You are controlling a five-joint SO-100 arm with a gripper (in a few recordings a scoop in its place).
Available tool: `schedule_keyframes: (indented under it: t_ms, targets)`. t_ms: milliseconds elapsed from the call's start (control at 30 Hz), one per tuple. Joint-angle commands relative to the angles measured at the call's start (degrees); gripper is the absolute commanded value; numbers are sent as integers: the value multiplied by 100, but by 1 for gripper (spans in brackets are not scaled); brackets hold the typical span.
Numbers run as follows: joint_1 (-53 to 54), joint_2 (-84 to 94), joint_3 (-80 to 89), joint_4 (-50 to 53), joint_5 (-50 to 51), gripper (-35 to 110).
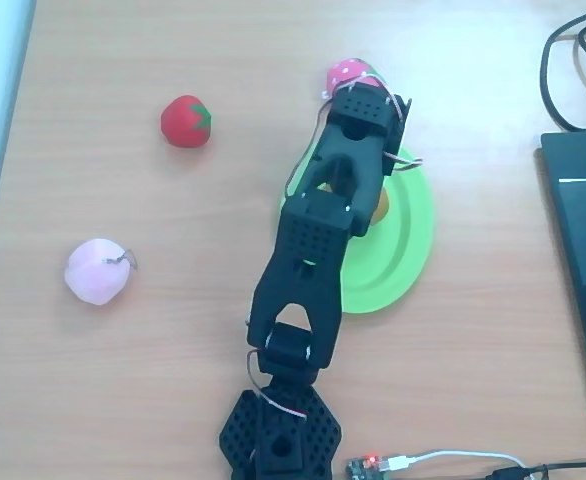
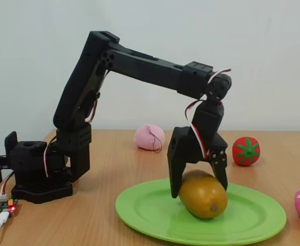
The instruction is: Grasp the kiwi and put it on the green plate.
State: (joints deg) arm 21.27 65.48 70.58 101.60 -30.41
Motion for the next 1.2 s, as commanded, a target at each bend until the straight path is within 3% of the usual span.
schedule_keyframes:
  t_ms: [0, 600, 967, 1167]
  targets:
    - [35, 185, -79, 114, -18, 47]
    - [-352, 940, 387, 141, 123, 50]
    - [-1301, 1986, 1556, 167, 861, 52]
    - [-1872, 2232, 1828, 167, 1107, 38]
